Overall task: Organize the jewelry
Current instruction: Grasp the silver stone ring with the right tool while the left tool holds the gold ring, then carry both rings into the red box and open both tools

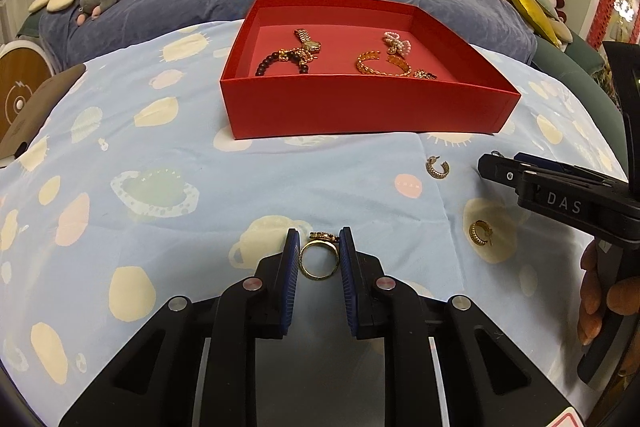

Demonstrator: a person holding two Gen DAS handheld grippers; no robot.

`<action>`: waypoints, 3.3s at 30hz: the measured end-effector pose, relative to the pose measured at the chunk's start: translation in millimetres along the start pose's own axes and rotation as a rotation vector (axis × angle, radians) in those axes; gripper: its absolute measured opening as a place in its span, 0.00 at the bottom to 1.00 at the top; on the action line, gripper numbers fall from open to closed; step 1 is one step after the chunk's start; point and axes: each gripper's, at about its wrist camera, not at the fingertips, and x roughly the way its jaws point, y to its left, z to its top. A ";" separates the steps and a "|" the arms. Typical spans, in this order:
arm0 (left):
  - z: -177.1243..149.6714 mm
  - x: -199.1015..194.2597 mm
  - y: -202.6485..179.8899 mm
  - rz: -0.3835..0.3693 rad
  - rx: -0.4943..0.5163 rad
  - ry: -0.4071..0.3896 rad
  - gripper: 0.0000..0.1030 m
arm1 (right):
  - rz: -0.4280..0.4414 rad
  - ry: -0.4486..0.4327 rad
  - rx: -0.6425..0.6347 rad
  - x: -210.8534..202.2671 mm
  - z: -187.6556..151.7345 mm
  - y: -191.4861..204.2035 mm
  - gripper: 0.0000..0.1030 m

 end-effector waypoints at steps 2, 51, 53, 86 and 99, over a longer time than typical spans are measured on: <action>-1.1 -0.6 2.7 0.001 -0.003 0.000 0.17 | -0.017 -0.008 -0.009 1.1 0.8 1.1 0.45; 33.9 -28.9 15.4 0.037 -0.092 -0.094 0.17 | 0.111 -0.069 -0.051 -58.4 -9.9 24.4 0.19; 38.9 -35.1 21.8 0.042 -0.105 -0.110 0.17 | 0.110 -0.083 -0.045 -61.5 -4.9 23.9 0.19; 144.5 26.6 -4.8 0.058 -0.056 -0.138 0.17 | 0.068 -0.172 -0.065 -18.3 99.0 18.5 0.19; 155.9 60.6 -3.0 0.093 -0.053 -0.098 0.17 | 0.060 -0.144 -0.045 14.2 115.9 14.9 0.19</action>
